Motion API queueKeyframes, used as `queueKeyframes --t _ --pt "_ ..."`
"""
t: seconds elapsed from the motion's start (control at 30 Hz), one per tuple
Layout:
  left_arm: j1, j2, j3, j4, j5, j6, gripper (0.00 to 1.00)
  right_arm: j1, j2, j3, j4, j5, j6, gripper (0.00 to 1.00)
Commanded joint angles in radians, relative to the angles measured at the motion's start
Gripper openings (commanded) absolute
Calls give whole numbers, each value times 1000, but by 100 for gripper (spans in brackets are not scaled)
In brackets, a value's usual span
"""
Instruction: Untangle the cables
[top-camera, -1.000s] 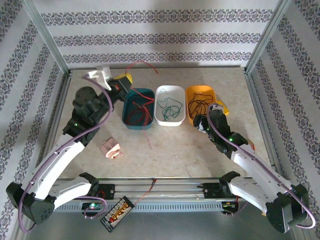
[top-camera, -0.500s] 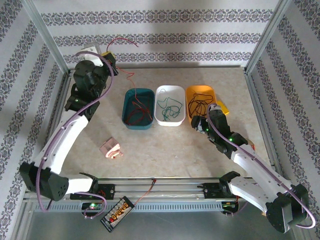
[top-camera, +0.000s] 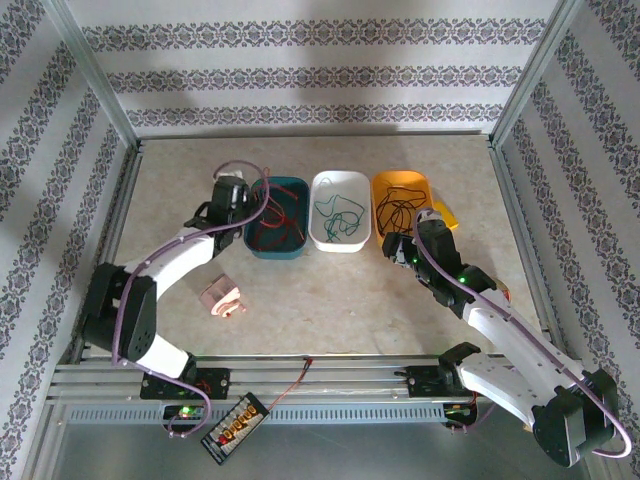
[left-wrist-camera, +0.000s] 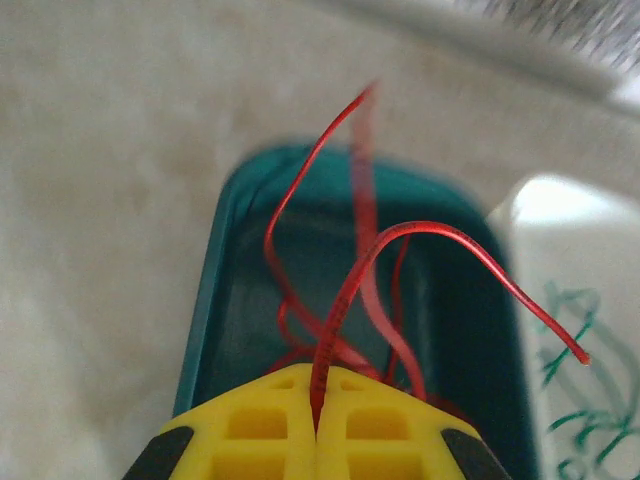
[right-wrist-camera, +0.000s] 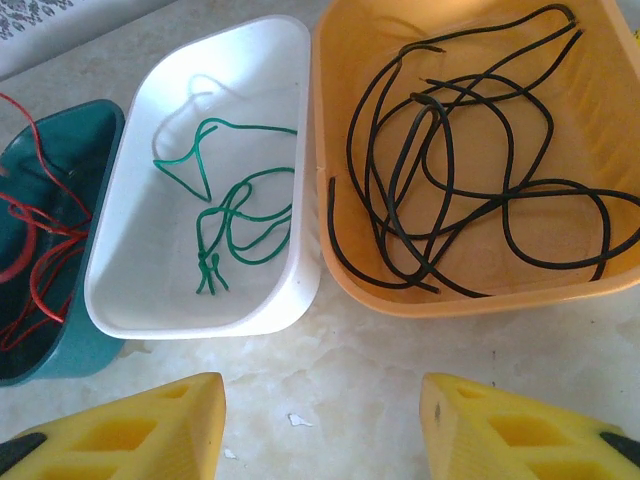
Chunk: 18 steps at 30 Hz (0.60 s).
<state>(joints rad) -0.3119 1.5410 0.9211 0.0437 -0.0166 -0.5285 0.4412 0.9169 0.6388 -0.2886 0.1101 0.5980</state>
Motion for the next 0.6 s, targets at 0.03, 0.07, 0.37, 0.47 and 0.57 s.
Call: queueKeyframes --t 0.03,0.07,0.37,0.47,0.57 --pt "-19 57 -3 27 27 -68 0 13 -10 9 -21 -4 -20 54" --pt "-21 76 1 16 27 -68 0 14 -13 8 -24 -1 -19 54" --pt "-42 135 63 -47 -25 -52 20 23 -33 -14 -36 14 -5 54" --pt "-60 97 84 -46 -27 -40 51 24 -36 -16 -42 38 4 54" --pt "-85 22 87 3 -41 -21 72 21 -51 -22 -64 110 33 55"
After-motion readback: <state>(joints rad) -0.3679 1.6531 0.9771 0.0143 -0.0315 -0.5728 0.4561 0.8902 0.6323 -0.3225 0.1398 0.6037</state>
